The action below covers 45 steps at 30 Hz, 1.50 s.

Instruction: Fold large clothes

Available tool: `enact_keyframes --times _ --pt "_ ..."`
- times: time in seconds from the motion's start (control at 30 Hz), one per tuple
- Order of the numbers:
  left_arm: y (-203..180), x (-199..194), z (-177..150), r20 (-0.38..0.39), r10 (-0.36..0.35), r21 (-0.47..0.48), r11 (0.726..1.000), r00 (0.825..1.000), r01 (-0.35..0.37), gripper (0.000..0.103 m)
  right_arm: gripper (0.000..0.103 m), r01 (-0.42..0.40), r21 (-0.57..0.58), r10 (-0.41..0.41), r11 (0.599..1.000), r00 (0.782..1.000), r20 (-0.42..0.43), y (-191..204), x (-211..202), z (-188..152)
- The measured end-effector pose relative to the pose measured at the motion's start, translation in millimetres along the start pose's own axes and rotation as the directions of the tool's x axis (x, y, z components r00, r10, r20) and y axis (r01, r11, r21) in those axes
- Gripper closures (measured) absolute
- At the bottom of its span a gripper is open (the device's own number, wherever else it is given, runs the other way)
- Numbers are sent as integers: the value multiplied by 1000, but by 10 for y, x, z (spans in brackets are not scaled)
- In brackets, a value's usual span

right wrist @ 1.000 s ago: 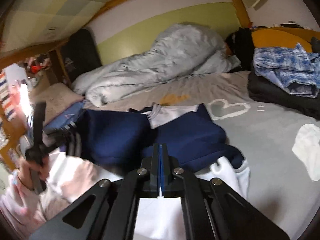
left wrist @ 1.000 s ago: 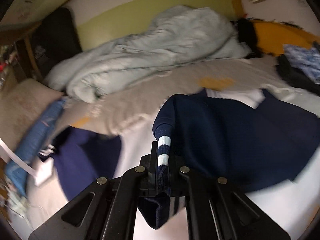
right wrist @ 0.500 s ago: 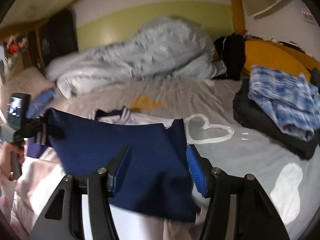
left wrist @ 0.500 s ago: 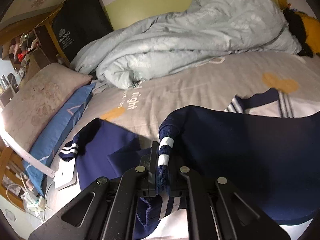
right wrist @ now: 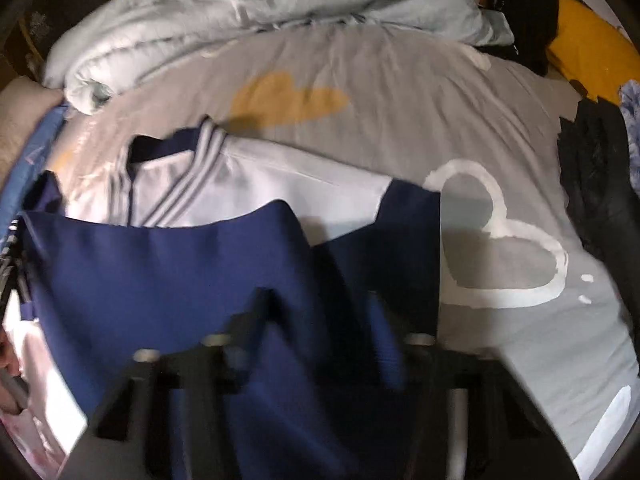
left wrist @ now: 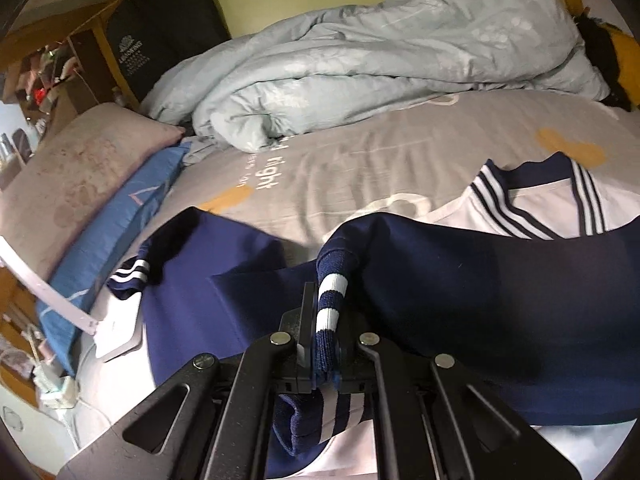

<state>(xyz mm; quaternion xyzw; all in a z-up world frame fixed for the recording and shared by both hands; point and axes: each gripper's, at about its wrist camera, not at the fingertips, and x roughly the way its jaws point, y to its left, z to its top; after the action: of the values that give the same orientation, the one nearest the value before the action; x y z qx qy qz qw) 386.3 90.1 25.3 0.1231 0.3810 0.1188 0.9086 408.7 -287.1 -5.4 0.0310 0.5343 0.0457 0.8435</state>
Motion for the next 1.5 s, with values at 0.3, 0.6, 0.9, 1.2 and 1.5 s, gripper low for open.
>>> enact_keyframes --times 0.3,0.6,0.9,1.2,1.5 --pt "-125 -141 99 29 -119 13 993 993 118 97 100 117 105 -146 988 928 344 -242 -677 30" --pt "-278 449 148 -155 -118 -16 993 981 117 83 80 200 106 -216 974 960 176 -340 -57 85" --pt "218 -375 47 84 -127 -63 989 988 133 15 3 185 -61 -129 981 850 510 182 -1063 -432" --pt "802 -1282 -185 257 -154 -84 980 954 181 0 0 61 -71 -11 996 832 554 595 -1578 -975" --pt "1978 -1037 -696 264 -149 -368 898 953 242 0 0 90 -60 -39 994 818 574 610 -1582 -1327"
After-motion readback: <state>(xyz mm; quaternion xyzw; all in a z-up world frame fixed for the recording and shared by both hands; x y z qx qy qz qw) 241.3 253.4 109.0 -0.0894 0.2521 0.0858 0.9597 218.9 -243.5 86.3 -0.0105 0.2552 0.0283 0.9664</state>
